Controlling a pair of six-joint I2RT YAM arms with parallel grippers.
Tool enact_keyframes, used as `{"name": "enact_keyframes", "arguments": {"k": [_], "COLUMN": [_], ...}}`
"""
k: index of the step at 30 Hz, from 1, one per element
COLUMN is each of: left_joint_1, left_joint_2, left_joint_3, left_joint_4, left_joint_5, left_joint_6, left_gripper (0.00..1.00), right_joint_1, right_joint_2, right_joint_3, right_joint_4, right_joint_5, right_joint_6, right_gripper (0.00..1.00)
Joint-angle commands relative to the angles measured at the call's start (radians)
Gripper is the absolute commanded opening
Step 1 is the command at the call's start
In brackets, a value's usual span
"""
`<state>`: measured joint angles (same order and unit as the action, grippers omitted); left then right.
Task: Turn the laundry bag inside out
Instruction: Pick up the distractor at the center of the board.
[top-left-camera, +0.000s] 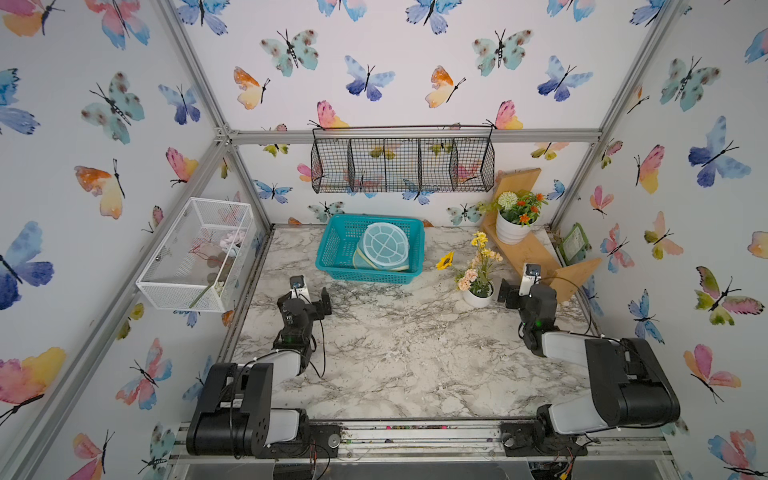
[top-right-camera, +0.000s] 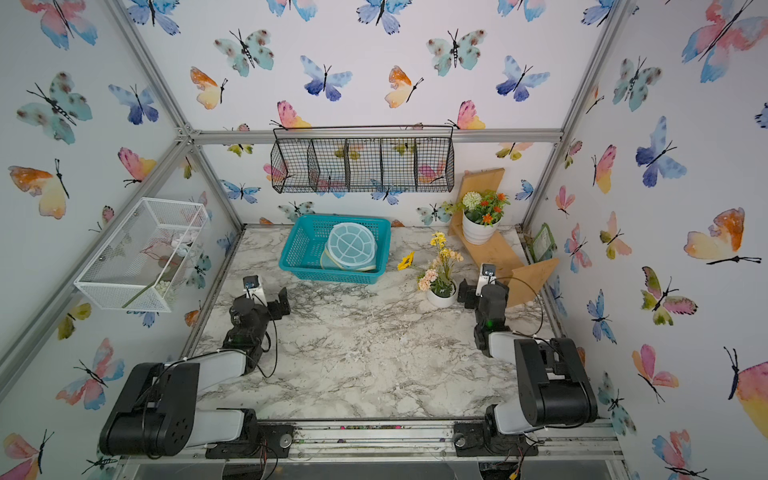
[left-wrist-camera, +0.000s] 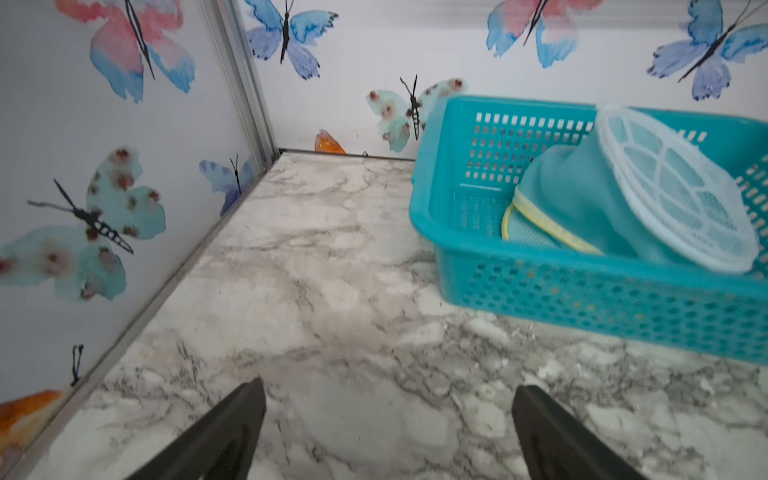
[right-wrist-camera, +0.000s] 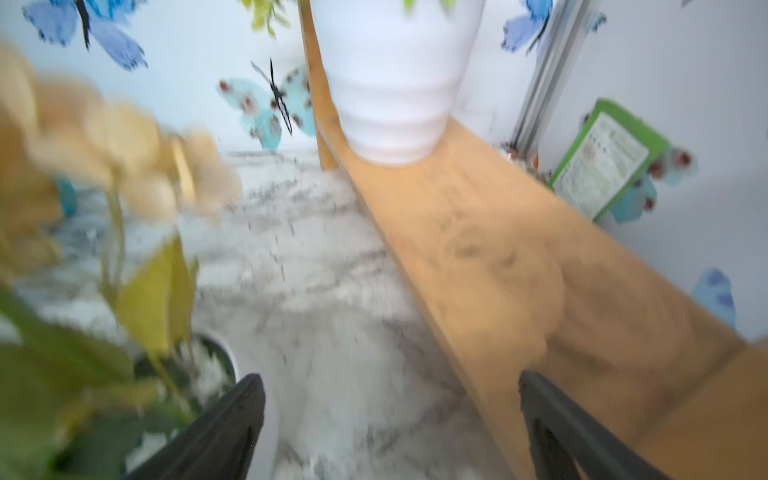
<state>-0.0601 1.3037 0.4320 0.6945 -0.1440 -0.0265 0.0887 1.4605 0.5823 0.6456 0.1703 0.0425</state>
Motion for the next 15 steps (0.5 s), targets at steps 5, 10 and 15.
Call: {"name": "enact_keyframes", "arguments": {"k": [5,10,15], "left_joint_1": [-0.104,-0.165,-0.217], "left_joint_2": [-0.076,-0.052,-0.055], "left_joint_3": [0.326,0.429,0.485], "left_joint_4": [-0.525,-0.727,-0.913], "left_joint_5": [-0.114,-0.132,-0.106], "left_joint_6": [-0.032,-0.144,-0.262], "left_gripper": [0.96,0.96,0.93], "right_joint_1": [-0.001,0.003,0.033], "right_joint_2": [-0.118,-0.108,-0.144], "right_joint_3": [0.270,0.420,0.380], "right_joint_4": [-0.524,-0.854,-1.002], "right_joint_5": [0.055,-0.038,-0.268], "right_joint_6": [0.161,0.349,0.498], "right_gripper": [0.99,0.94,0.67]}}
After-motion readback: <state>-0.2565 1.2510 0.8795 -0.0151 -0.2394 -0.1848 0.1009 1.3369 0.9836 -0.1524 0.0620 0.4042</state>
